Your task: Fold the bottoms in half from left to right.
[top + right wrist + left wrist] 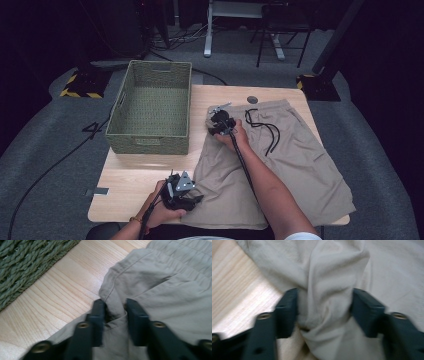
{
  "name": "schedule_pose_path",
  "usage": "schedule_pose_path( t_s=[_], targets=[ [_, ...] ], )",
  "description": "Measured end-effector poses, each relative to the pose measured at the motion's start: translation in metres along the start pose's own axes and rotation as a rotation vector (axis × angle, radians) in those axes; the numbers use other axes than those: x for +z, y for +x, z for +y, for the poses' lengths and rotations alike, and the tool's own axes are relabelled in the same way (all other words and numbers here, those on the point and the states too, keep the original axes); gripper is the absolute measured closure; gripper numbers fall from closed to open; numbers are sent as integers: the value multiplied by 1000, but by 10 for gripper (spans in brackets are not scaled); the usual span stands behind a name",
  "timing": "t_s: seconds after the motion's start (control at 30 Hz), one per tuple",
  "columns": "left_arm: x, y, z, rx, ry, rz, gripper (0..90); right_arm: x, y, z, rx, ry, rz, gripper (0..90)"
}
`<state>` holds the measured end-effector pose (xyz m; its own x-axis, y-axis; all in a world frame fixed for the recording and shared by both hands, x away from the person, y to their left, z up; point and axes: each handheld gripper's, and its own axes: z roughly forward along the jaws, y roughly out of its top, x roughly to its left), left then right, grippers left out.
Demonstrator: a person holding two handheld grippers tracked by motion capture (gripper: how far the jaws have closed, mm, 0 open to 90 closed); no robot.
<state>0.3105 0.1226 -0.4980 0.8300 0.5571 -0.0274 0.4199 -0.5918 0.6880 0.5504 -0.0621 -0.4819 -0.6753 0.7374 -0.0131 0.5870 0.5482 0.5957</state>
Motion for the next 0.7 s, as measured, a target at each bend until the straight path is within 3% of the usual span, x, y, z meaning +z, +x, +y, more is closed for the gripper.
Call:
schedule_pose_path(
  t_s=[0.07,0.13,0.23,0.3,0.37,0.5,0.7],
  targets=[
    [0,3,0,-11,-3,0,663,0,-2,0,5,4,3,866],
    [0,6,1,-12,-10,-5,758,0,-5,1,17,14,18,886],
    [0,13,0,-47,-13,-30,838,0,-6,3,11,25,27,891],
    [0,15,0,-47,-14,-35,860,0,-7,4,9,28,34,892],
    [0,14,2,-22,-1,-3,864,0,-7,6,11,17,44,892],
    [-2,14,3,3,17,13,866,-7,-6,14,-4,-19,60,892],
    [-15,17,9,11,-23,31,866,-23,-6,30,-16,-70,80,893]
  ],
)
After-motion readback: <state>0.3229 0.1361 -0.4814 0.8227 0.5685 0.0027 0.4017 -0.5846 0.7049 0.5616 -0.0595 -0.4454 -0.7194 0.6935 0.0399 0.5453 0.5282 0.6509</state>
